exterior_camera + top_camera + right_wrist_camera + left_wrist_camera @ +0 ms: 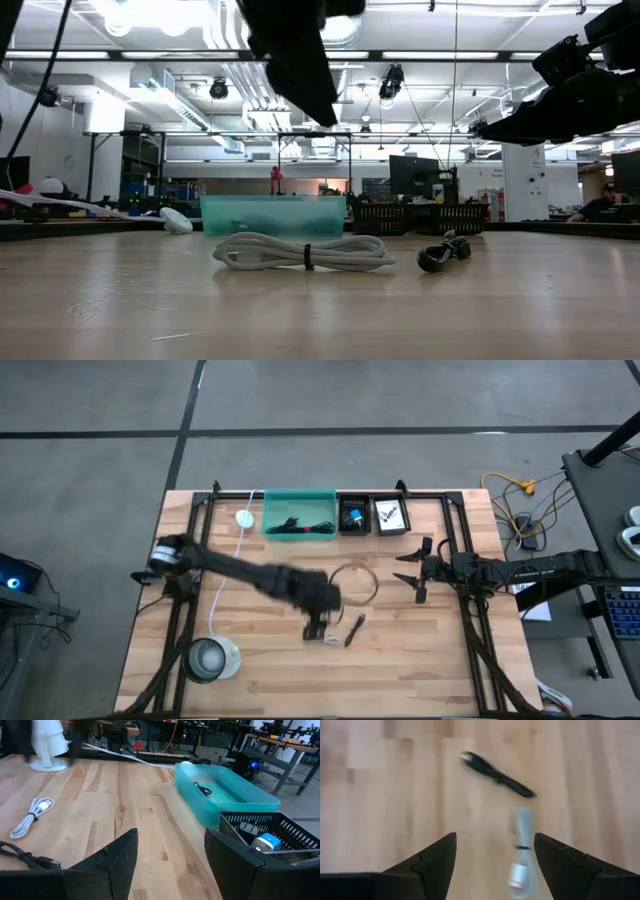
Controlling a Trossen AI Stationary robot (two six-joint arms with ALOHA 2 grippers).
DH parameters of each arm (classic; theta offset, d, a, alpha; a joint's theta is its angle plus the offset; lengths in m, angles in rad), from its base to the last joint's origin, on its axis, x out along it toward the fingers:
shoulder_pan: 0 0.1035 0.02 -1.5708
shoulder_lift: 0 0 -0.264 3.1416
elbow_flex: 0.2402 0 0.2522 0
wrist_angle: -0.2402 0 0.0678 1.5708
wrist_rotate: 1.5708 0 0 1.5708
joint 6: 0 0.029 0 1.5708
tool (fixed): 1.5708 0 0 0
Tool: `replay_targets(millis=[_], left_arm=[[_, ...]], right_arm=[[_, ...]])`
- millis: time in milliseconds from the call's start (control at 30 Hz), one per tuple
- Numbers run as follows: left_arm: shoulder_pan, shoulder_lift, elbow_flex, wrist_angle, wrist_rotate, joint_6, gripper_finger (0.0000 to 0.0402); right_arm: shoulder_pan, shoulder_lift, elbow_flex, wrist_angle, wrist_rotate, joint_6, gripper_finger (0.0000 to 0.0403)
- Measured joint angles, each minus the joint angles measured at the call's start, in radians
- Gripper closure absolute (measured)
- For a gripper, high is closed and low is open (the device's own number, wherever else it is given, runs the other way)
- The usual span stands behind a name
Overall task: Pick and place items into bin
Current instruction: Put the white charger cable into the blue bin
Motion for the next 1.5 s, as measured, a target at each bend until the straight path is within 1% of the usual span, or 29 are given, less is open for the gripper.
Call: replay_targets(millis=[167,300,567,700,867,1200,1267,1333,1433,1500], left_arm=[[-0.132,0.001,-0.010,0.022,-0.077,-0.136,0.0153],[-0.182,0.001,-0.056,0.087,-0.084,-0.235,0.0153],[-0.188,0.014,-0.172,0.126,-0.096,-0.339,0.0153],[-0.187,0.026,-0.229,0.169,-0.095,-0.347,0.0152],[-0.187,0.057,-0.243,0.257,-0.070,-0.335,0.0152],[-0.182,0.112,-0.262,0.244,-0.069,-0.338,0.0153],[-0.181,0.116,-0.261,0.248,-0.069,-0.338,0.0159],[-0.180,0.117,-0.262,0.248,-0.072,-0.338,0.0173],[-0.176,0.117,-0.268,0.249,-0.074,-0.338,0.0207],[-0.174,0.117,-0.270,0.248,-0.074,-0.337,0.0236]], right_arm=[[0.000,0.000,0.000,0.000,0.000,-0.001,0.0188],[0.000,0.000,0.000,0.000,0.000,-0.002,0.0188],[0.000,0.000,0.000,0.002,0.002,-0.008,0.0188],[0.000,0.000,0.000,0.002,0.001,-0.011,0.0188],[0.000,0.000,0.000,0.002,0.001,-0.012,0.0188],[0.000,0.000,0.000,0.006,-0.001,-0.011,0.0188],[0.000,0.000,0.000,0.006,-0.001,-0.011,0.0188],[0.000,0.000,0.000,0.007,-0.001,-0.011,0.0188],[0.000,0.000,0.000,0.007,-0.001,-0.011,0.0188],[0.000,0.000,0.000,0.007,-0.001,-0.011,0.0188]])
